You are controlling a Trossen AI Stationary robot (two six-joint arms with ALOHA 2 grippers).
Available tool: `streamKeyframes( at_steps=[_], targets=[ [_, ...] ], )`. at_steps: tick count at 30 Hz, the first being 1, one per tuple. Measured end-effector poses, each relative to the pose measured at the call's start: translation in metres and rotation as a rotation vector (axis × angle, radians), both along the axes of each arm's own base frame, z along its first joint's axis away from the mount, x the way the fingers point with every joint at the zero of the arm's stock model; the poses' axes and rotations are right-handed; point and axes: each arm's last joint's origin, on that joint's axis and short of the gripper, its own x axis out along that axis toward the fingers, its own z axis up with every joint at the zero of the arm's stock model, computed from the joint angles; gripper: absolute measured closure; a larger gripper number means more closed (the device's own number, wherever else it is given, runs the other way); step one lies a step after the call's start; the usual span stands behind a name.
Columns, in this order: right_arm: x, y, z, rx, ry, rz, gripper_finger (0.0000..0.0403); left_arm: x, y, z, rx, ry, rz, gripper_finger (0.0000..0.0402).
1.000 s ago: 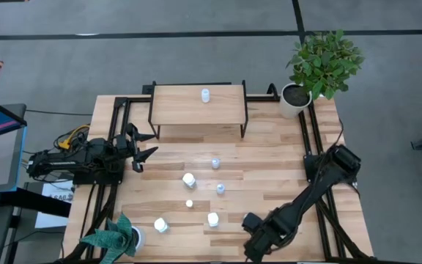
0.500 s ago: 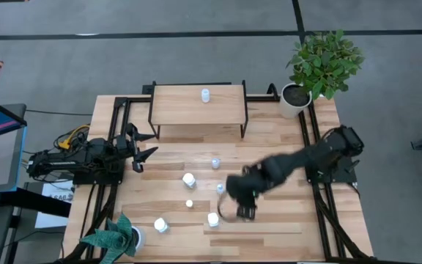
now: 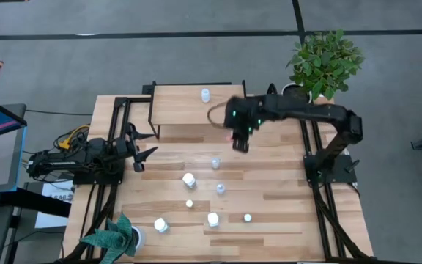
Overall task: Pick and place medicine bottles onto shelf by color
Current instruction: Put the orange pill bottle on the shelf
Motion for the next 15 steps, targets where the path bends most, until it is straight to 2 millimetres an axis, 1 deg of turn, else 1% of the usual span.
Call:
streamKeyframes(
  at_steps=[3, 7, 11, 15],
  targets=[
    [-0.008, -0.030, 0.000, -0.029, -0.005, -0.043, 0.0282, -0.001, 0.000, 0.002, 0.039, -0.015, 0.008, 0.0184],
    [-0.016, -0.064, 0.003, -0.072, -0.049, -0.104, 0.0284, -0.001, 0.000, 0.005, 0.049, -0.046, 0.011, 0.0184],
    [-0.025, -0.087, 0.003, -0.112, -0.058, -0.120, 0.0283, -0.001, 0.000, 0.006, 0.050, -0.054, 0.011, 0.0184],
    [-0.029, -0.101, 0.002, -0.136, -0.053, -0.123, 0.0284, -0.002, 0.000, 0.007, 0.061, -0.066, 0.014, 0.0184]
  ],
)
